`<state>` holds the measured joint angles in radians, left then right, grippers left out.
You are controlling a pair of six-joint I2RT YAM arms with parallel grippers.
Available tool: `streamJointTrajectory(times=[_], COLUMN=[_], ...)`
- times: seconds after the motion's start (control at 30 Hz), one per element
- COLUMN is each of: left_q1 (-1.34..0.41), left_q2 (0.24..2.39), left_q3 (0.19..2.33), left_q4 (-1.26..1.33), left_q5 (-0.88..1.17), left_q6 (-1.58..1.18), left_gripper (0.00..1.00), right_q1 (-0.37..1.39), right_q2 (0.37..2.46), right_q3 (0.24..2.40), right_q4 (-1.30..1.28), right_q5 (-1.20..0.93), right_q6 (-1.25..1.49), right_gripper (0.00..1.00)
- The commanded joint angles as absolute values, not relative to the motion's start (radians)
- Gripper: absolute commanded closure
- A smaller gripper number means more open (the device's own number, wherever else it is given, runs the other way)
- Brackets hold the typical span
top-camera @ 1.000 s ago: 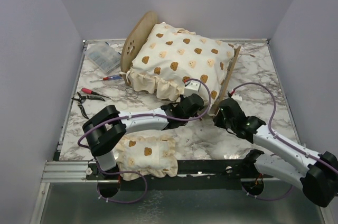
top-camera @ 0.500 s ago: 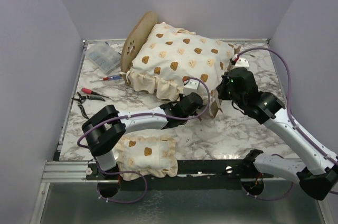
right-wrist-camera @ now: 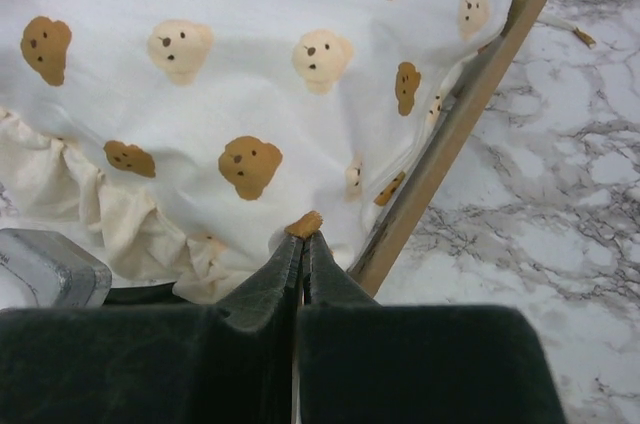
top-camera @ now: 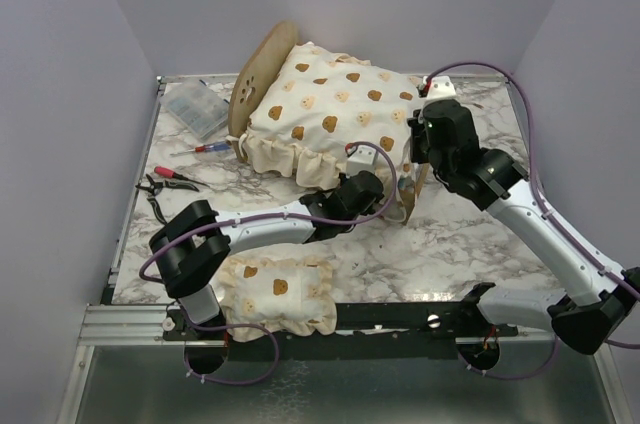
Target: Set up the pet bed
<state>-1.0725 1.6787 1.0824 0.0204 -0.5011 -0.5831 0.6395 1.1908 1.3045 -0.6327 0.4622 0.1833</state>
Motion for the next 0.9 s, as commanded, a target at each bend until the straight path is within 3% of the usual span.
streamJointTrajectory(times=[0.0,0.5,0.87], left_q1=[-1.063,-1.048,-1.045], left_q2=[1.634,1.626,1.62], left_q3=[1.108,1.103,1.089], left_q4=[0.028,0.029,0.029], left_q5=[-0.491,-0.493,-0.499], left_q6=[-0.577,-0.584,-0.592], left_gripper=[0.85,0.85,0.85], right_q1=[0.632,0.626,0.62], right_q2=[1.212,1.224,1.131], right_q3=[1.347,1.33,1.098], right_q4=[-0.556,-0.516,-0.324], right_q5=[0.427,0.396,0.386], right_q6=[0.13,0.146,0.167], right_gripper=[0.99,0.99,0.99])
